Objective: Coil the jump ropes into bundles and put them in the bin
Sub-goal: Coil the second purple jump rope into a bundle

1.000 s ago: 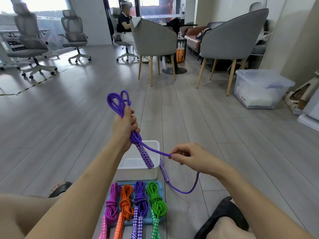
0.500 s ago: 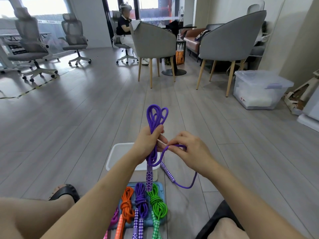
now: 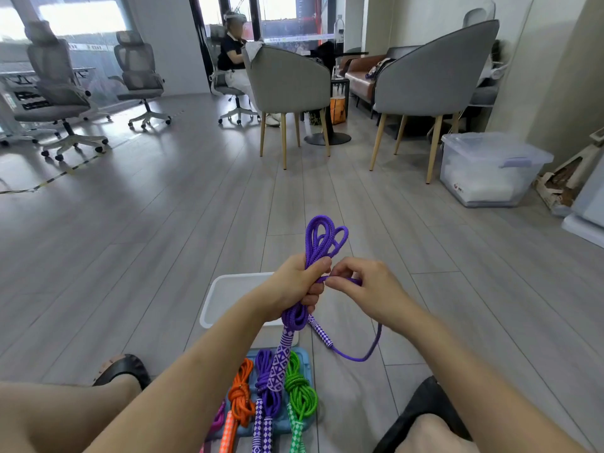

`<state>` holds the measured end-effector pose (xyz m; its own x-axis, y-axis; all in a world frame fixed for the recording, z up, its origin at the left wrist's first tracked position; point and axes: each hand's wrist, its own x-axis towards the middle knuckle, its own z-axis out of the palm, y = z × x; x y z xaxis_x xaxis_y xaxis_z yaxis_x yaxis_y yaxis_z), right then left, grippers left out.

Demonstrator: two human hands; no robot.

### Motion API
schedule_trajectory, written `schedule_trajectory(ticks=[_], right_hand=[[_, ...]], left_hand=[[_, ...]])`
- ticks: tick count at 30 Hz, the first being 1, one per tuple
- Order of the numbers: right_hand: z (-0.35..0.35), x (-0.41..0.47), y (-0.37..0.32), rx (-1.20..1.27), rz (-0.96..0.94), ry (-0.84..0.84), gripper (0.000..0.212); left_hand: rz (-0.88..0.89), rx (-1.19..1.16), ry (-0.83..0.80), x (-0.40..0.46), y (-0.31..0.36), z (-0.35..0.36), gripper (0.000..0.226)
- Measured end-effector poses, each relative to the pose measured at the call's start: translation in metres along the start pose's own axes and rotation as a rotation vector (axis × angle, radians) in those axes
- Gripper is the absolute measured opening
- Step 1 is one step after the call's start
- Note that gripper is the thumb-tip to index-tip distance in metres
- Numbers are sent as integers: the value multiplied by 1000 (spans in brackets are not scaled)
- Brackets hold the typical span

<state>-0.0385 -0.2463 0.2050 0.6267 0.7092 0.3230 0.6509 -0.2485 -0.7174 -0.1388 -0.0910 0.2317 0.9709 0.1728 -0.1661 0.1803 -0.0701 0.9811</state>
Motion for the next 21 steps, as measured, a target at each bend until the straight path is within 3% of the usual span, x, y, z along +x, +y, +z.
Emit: schedule_trajectory(ticks=[2, 5, 8, 11, 14, 17, 21], right_hand=[[-9, 0, 7, 165, 94, -114, 13], [-25, -1, 26, 156, 226, -228, 20], [-36, 1, 44, 221, 310, -311, 14], [-39, 2, 45, 186, 308, -393, 17], [-32, 7, 35, 86, 298, -329, 24], [-13, 9, 18, -36, 245, -199, 27], [11, 4, -13, -93, 173, -46, 24]], left_hand=[[-10, 21, -65, -3, 7, -5, 22], [-8, 162, -281, -8, 19, -12, 15], [-75, 417, -447, -10, 26, -8, 37], [-139, 804, -501, -10, 22, 5, 50], [-187, 1043, -471, -8, 2, 13, 53], [-119, 1242, -348, -6, -24, 18, 53], [-167, 941, -71, 7, -53, 10, 40]])
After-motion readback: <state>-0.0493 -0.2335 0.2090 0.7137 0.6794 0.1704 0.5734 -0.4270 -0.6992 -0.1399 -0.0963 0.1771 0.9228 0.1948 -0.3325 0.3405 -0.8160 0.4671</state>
